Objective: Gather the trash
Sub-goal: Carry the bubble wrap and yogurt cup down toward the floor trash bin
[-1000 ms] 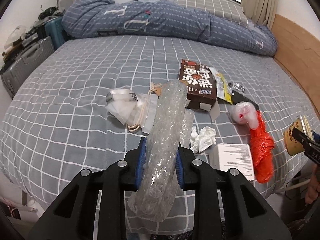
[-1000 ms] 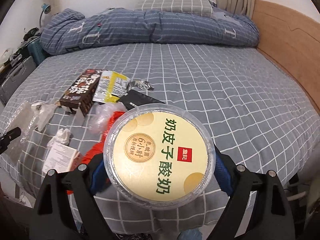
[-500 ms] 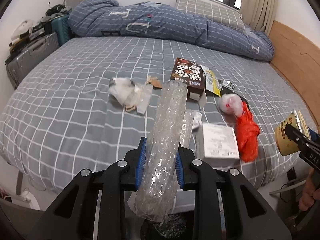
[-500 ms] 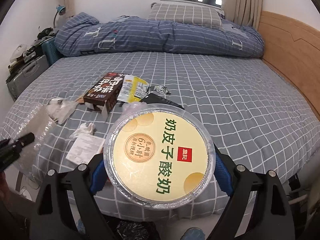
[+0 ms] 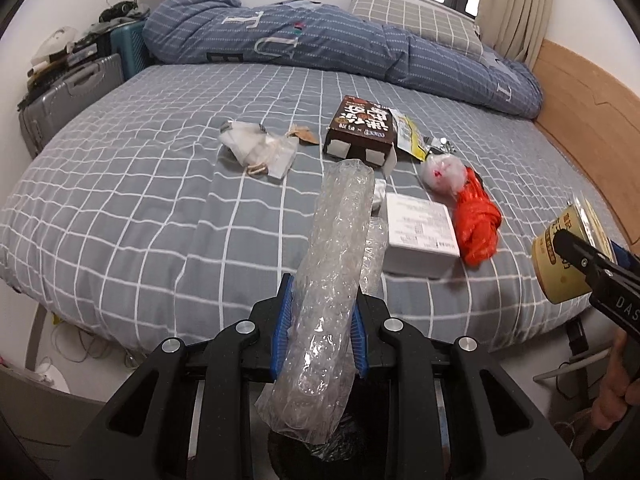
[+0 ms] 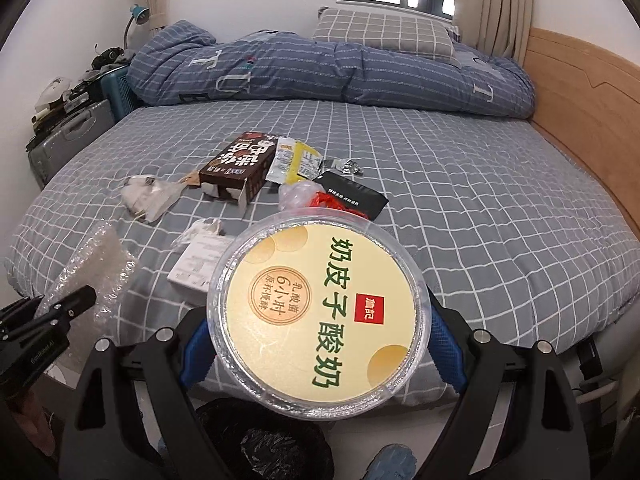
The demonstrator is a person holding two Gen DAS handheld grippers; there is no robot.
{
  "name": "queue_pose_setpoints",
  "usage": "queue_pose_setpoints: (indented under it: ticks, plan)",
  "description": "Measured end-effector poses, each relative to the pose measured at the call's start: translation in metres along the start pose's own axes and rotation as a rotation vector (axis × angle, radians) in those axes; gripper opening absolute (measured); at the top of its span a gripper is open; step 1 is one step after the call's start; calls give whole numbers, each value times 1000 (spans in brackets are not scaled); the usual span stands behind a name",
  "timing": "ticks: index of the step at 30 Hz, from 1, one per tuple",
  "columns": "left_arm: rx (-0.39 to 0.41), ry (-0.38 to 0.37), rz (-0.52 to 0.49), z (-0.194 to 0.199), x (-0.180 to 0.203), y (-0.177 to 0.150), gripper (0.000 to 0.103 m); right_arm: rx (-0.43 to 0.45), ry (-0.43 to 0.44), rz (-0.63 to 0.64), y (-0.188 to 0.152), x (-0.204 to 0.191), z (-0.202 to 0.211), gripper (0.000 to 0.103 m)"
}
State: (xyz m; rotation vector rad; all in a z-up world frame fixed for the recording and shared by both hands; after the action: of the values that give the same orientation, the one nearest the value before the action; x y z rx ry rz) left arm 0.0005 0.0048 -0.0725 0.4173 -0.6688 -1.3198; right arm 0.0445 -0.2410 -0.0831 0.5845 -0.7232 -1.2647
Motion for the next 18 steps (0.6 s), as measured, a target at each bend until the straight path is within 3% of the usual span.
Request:
queue_pose_setpoints:
  ticks: [18]
  plan:
    - [-48, 24, 14, 22, -13, -55, 25, -38, 36, 14, -46, -29, 32, 83]
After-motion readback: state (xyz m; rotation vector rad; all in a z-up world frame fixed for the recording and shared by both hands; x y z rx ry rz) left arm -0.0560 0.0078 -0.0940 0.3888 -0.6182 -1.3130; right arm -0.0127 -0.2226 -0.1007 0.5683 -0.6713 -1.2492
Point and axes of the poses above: each gripper's, at about its wrist camera, not at the fingertips, and z roughly against the way its jaws point, x to its right, y to its top, the point moved 3 cm from there along -z, roughly the way its jaws point, and after that the axes turned 10 degrees about z, right-handed, at the moved point
